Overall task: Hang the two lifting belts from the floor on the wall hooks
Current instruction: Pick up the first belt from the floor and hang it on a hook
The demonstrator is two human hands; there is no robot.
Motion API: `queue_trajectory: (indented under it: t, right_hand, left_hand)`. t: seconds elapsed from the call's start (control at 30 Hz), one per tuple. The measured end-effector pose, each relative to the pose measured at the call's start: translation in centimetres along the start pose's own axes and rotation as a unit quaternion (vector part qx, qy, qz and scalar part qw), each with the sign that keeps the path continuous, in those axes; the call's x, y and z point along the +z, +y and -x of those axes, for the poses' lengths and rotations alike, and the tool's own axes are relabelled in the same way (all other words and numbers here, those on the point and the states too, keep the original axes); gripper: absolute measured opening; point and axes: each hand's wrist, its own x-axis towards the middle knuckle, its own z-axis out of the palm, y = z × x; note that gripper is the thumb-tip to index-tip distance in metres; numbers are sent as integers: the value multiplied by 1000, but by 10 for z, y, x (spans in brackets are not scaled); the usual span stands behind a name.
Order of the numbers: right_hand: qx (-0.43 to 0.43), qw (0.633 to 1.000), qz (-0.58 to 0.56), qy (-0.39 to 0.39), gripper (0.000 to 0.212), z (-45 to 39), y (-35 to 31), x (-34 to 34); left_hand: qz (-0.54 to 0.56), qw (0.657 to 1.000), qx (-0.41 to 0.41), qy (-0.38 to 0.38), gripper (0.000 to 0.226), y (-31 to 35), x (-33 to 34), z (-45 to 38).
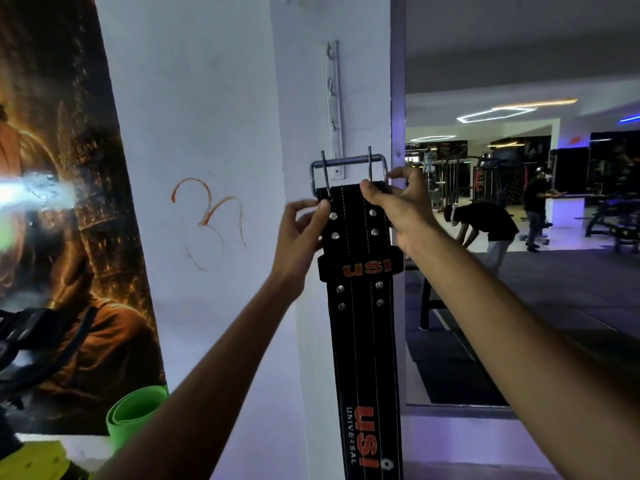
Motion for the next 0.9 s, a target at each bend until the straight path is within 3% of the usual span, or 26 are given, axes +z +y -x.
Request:
queue_trajectory:
  t: [0.2, 0.4, 0.57, 0.9]
  right_hand:
    - [-69, 997, 2, -26, 32, -11, -6, -7]
    - [-95, 994, 6, -50, 13, -31, 3, -22]
    - [-94, 993, 12, -66, 12, -48, 21, -20]
    - [-130, 990, 49, -27, 13, -106, 62, 21]
  left_hand:
    - [-86, 992, 91, 21, 27, 25, 18, -30]
    - [-133, 984, 109, 41, 27, 18, 30, -51]
    - [-165, 975, 139, 54, 20, 4, 31, -67]
    - [-150, 975, 155, 50, 13, -38, -5, -139]
